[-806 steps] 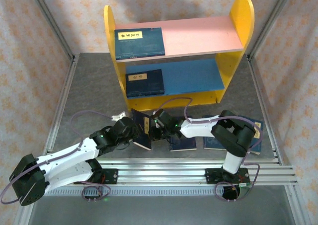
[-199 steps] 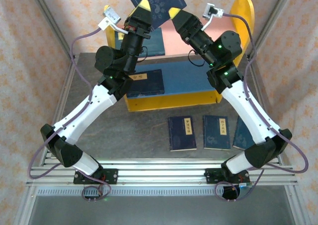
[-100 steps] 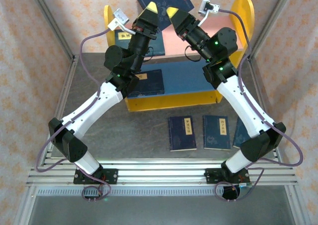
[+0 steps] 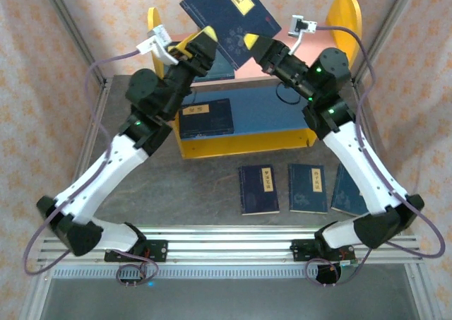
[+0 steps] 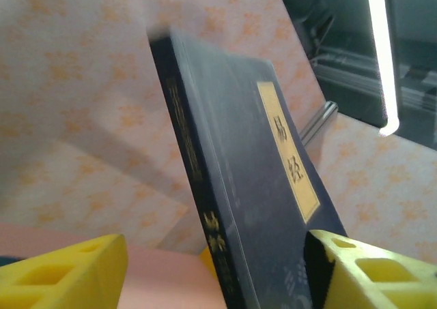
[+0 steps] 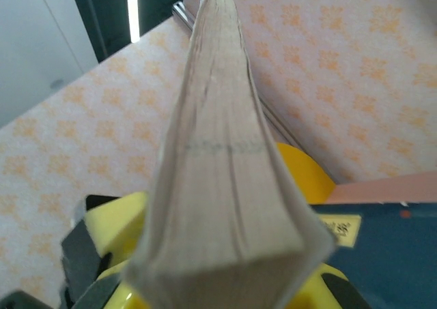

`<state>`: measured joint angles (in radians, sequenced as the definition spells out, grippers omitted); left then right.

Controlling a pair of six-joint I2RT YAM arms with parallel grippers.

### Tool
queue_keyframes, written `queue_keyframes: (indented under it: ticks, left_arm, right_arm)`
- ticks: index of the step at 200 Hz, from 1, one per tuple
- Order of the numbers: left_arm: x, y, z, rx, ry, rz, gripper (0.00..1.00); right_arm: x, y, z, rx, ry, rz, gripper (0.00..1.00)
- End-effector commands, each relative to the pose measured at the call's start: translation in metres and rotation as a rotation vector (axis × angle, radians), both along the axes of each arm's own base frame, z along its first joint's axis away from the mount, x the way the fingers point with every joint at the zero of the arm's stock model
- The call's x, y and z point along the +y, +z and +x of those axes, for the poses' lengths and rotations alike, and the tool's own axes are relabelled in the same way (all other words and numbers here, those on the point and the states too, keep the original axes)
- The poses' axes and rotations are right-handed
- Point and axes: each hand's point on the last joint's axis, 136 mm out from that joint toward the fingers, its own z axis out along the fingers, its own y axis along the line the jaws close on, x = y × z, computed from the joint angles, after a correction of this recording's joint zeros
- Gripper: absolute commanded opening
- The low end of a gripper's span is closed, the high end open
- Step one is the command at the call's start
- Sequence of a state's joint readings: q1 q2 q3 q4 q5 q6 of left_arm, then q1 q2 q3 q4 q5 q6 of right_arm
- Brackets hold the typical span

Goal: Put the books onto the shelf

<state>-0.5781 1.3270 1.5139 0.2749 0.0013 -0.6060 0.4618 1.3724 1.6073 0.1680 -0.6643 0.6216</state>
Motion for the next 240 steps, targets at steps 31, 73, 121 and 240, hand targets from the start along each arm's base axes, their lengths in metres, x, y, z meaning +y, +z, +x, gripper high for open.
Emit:
queue_keyframes:
  ticks: [31,73,121,240]
  left_arm:
    - [0.029,-0.064,-0.043,0.24,-0.11,0.341,0.69]
    - [0.03,-0.108,-0.07,0.334,-0.27,0.41,0.69]
    - [0.018,-0.144,-0.074,0.387,-0.442,0.395,0.69]
    - [-0.007,-0.167,-0.089,0.387,-0.662,0.366,0.66]
  right_arm:
    - [-0.025,-0.022,-0.04,-0.095,-0.027,-0.262,0.01]
    - [-0.018,-0.074,-0.059,-0.045,0.083,-0.417,0.01]
    - [-0.01,-0.109,-0.091,-0.034,0.258,-0.455,0.0]
    - [0.002,-0.138,-0.113,0.014,0.457,-0.45,0.01]
